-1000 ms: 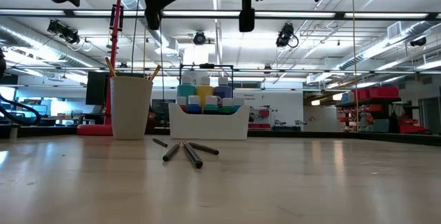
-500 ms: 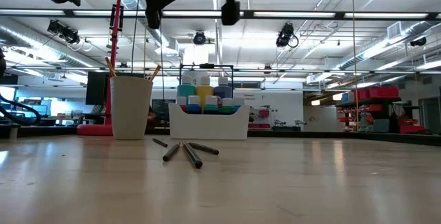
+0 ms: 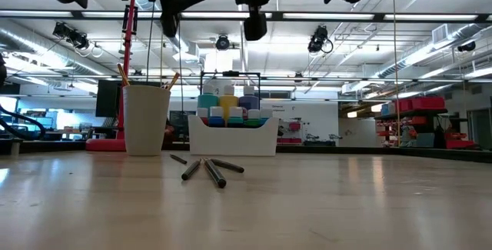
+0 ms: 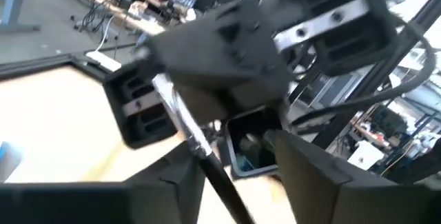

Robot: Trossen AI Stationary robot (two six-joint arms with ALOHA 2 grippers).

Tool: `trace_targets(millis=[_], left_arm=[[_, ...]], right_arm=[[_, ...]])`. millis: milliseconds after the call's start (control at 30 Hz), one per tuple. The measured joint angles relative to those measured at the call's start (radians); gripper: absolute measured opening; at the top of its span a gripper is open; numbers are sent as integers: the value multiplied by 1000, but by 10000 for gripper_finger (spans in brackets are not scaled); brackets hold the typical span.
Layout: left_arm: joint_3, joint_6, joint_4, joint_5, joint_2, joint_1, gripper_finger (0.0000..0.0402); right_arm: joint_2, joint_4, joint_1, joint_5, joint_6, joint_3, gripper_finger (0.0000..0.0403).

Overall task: Pick & Place Paint Supplies
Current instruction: Put the black paint brush into the white cup

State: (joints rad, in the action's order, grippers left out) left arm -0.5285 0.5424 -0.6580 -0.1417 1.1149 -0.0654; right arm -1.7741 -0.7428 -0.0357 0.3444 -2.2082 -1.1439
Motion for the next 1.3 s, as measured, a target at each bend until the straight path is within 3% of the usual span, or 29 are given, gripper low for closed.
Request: trace_targets(millis=[233,333,567,700,867,1067,1200,1300], left_arm=[[0,47,80,-4,0,0,71],[0,38,81,-10,0,0,20],[1,29,94,-59,0,0,29],[1,28,125,-83,0,0,11],[1,30,129,-100,0,-14,20],[1,-31,139,-171,-41,-27,10],[1,-114,257,-252,-130,-27,15],[0,-141,442,-383,-201,-28,10]], right_arm=[[0,-18,-1,-81,5,0,1],[0,-10,-1,-83,84,0,9],[0,59,-29,-71,295,1,30],[0,68,-52,-67,392,1,33],[0,129,-97,153,531,1,33],[0,317,-160,392,832,1,34],[0,574,-186,479,1201,1,34],[4,807,-187,462,1495,1,34]])
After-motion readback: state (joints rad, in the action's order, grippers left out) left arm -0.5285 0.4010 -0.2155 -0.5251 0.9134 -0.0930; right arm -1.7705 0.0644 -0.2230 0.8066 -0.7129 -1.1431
